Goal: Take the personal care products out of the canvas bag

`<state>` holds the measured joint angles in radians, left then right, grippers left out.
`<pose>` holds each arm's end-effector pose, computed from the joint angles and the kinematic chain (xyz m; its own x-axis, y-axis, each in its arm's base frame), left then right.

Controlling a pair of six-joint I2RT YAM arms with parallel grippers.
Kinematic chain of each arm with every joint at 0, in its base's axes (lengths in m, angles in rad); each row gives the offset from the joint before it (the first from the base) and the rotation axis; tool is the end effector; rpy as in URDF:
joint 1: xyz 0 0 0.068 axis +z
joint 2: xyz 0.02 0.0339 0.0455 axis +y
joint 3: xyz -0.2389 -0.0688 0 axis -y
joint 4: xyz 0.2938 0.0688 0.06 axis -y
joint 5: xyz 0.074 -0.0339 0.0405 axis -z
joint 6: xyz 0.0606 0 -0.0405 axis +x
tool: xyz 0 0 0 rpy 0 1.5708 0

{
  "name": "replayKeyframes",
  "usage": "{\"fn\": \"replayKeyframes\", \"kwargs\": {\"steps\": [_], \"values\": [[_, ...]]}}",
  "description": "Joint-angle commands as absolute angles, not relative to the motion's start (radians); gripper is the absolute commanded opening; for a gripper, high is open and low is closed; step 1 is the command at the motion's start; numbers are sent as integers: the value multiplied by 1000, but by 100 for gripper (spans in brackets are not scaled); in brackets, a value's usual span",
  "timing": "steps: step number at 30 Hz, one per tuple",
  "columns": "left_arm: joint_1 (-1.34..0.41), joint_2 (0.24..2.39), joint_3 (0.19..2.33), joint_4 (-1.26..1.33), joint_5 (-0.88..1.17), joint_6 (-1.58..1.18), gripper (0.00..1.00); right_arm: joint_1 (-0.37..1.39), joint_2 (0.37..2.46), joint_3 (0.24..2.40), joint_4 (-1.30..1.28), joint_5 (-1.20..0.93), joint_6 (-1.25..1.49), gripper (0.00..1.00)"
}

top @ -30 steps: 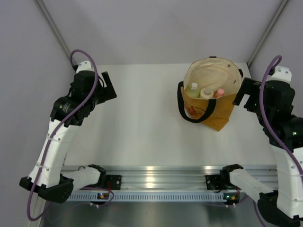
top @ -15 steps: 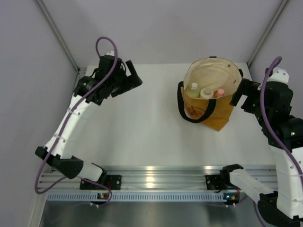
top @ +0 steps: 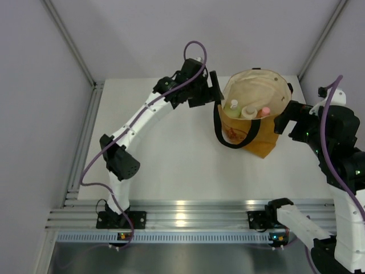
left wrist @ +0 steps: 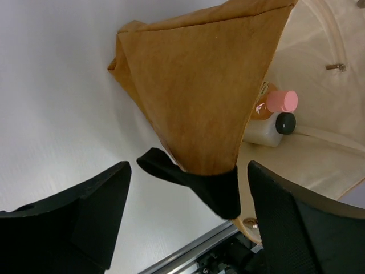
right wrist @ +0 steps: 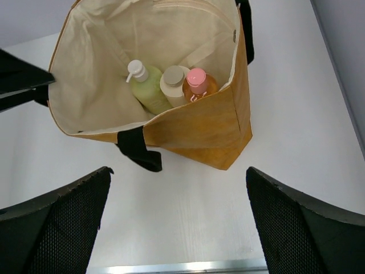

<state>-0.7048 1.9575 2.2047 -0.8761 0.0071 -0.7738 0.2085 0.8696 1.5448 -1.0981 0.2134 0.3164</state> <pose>0.3723 -0.3172 0.3856 -0.7763 -0.2571 -0.5755 0.1534 0.8085 -0.5681 0.1780 0.0245 0.4718 -0.3857 0.2292 -0.8937 0.1122 0.9731 0.2011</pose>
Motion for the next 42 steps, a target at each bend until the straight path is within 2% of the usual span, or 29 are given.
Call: {"fn": "replayKeyframes", "kwargs": {"steps": [1,4,5,8,9,12,18,22,23,32,42], "values": [[-747,2032,2298,-808,80,-743,84,221,847,1536,-1060,141,295,100],[-775,2045,2303,-789,69,-744,70,221,835,1534,-1062,132,276,99],[-779,2049,2301,-782,60,-747,57,221,828,1532,-1062,132,273,99],[-790,2054,2287,-782,51,-756,29,221,827,1528,-1062,120,268,100],[-793,2054,2283,-782,48,-759,16,221,828,1528,-1060,112,268,99],[-822,2057,2263,-782,22,-767,0,221,856,1539,-1060,66,270,100],[-896,2066,2230,-781,-138,-788,0,221,977,1591,-1043,-109,265,98],[-960,2019,2158,-781,-292,-831,0,222,1069,1609,-1013,-173,268,83],[-971,2010,2143,-782,-319,-842,0,224,1081,1609,-1003,-173,268,80],[-1016,1971,2019,-781,-434,-936,0,241,1258,1592,-917,-84,224,71],[-1014,1871,1936,-784,-606,-1060,0,259,1402,1574,-758,-6,297,65]]}}
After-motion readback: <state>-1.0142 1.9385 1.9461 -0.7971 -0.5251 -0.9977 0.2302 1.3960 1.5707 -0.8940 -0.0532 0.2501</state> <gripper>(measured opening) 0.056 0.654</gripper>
